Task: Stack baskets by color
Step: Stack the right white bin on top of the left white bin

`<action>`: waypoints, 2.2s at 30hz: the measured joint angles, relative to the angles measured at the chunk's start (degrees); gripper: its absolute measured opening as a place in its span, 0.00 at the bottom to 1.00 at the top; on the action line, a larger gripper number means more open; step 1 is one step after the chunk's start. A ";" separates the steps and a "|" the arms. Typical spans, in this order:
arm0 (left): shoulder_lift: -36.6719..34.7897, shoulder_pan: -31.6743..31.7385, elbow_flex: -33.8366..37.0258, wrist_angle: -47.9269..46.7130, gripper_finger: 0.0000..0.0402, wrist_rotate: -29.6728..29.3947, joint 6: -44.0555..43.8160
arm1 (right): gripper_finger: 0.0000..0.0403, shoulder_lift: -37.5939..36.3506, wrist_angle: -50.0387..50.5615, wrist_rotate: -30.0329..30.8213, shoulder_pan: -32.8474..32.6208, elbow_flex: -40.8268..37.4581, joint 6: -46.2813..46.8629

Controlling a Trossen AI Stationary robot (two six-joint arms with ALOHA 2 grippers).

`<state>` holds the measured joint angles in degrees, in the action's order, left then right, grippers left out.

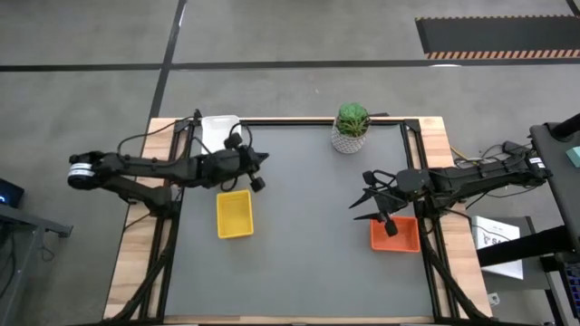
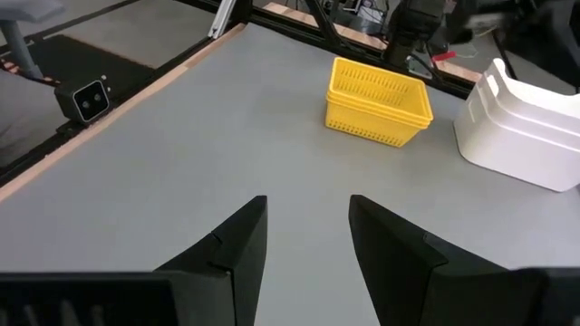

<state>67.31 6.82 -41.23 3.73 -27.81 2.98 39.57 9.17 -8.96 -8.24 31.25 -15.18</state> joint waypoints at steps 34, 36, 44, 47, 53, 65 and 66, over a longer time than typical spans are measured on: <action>0.07 -4.59 14.72 4.80 0.00 -22.65 -26.66 | 0.37 0.00 -0.02 0.00 0.01 -0.03 1.14; 0.07 -4.54 15.34 4.75 0.00 -22.80 -26.66 | 0.37 -0.02 -0.02 0.00 0.01 -0.03 1.11; 0.07 -4.54 17.14 4.77 0.00 -23.74 -28.15 | 0.37 0.00 -0.02 0.00 0.01 -0.03 1.14; 0.07 -4.54 17.37 4.65 0.00 -23.82 -28.17 | 0.37 -0.02 -0.02 0.00 0.01 -0.05 1.14; 0.07 -4.54 17.37 3.45 0.00 -25.38 -28.13 | 0.37 -0.01 0.00 0.00 -0.01 -0.12 1.14; 0.07 -4.54 17.85 -0.64 0.00 -27.53 -28.02 | 0.37 0.00 0.04 0.00 0.01 -0.12 1.25; 0.04 -4.54 17.85 -1.34 0.00 -27.97 -27.97 | 0.37 -0.01 0.04 0.00 0.00 -0.12 1.25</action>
<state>67.35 2.28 -23.38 2.40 -55.78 -24.99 39.56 9.21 -8.95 -8.24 31.14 -13.93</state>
